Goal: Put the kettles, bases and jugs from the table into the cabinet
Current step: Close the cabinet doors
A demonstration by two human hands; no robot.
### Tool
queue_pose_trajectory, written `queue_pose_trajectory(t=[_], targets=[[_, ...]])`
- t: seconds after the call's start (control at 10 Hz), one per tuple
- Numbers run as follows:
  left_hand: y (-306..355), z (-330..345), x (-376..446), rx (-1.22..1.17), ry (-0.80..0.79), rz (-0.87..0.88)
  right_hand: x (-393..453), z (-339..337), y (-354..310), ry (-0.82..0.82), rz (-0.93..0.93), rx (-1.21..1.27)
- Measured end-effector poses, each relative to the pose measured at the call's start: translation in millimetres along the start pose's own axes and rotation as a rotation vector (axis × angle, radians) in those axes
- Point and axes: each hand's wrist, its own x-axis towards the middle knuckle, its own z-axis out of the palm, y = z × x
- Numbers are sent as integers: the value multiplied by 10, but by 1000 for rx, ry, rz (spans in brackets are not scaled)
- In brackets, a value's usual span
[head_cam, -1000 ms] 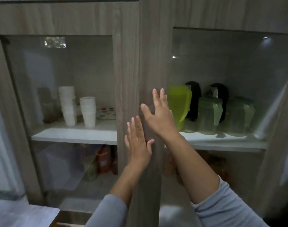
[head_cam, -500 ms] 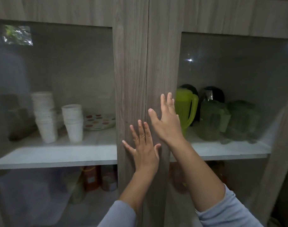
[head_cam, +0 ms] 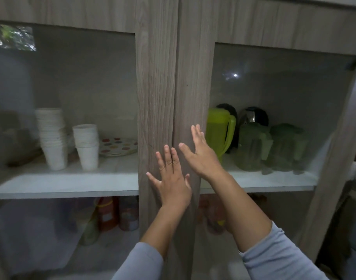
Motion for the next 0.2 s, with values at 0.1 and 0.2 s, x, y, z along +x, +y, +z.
queue_pose_trajectory(t=[0.1, 0.2], targets=[[13, -70, -315, -61, -126, -109, -356, 59, 190, -172, 131, 46], [-193, 76, -876, 8, -180, -174, -954, 161, 566, -339, 240, -11]])
